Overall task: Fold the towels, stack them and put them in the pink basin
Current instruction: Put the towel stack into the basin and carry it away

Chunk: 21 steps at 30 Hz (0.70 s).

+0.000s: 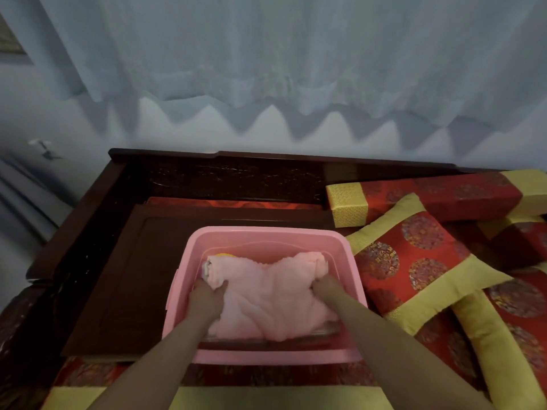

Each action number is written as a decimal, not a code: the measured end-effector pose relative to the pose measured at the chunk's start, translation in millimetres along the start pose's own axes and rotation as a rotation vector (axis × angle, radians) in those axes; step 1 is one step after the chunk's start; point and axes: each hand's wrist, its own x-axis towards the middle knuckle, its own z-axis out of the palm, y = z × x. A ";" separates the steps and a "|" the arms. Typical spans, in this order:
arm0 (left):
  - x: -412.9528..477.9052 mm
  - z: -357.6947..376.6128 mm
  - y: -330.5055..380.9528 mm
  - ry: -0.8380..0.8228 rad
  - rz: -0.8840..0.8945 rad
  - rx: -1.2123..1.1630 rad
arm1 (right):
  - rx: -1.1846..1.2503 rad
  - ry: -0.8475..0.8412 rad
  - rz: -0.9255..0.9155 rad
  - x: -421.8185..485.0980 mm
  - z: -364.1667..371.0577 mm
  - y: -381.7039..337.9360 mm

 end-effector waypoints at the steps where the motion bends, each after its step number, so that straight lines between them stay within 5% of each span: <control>1: 3.4 -0.5 0.4 0.008 0.007 0.039 | -0.059 0.019 -0.025 -0.1 1.1 -4.9; 4: 3.4 -8.5 10.0 -0.007 0.126 0.175 | -0.084 0.158 -0.087 2.8 2.7 -10.7; 6: 2.1 -15.2 14.2 0.030 0.354 0.263 | -0.037 0.224 -0.144 -0.2 1.6 -6.6; 9: -0.7 -19.3 7.0 0.104 0.819 0.716 | -0.348 0.100 -0.271 -4.8 -1.3 2.0; 11: -1.9 -20.2 2.8 0.010 0.946 0.966 | -0.541 -0.018 -0.283 -2.7 -2.0 5.8; 16: 17.1 -23.1 1.1 -0.213 0.708 1.359 | -0.767 -0.095 -0.091 -10.0 -2.0 -6.8; 21: 29.1 -15.4 3.5 -0.217 0.710 1.476 | -1.009 -0.014 -0.063 -6.7 14.1 -10.8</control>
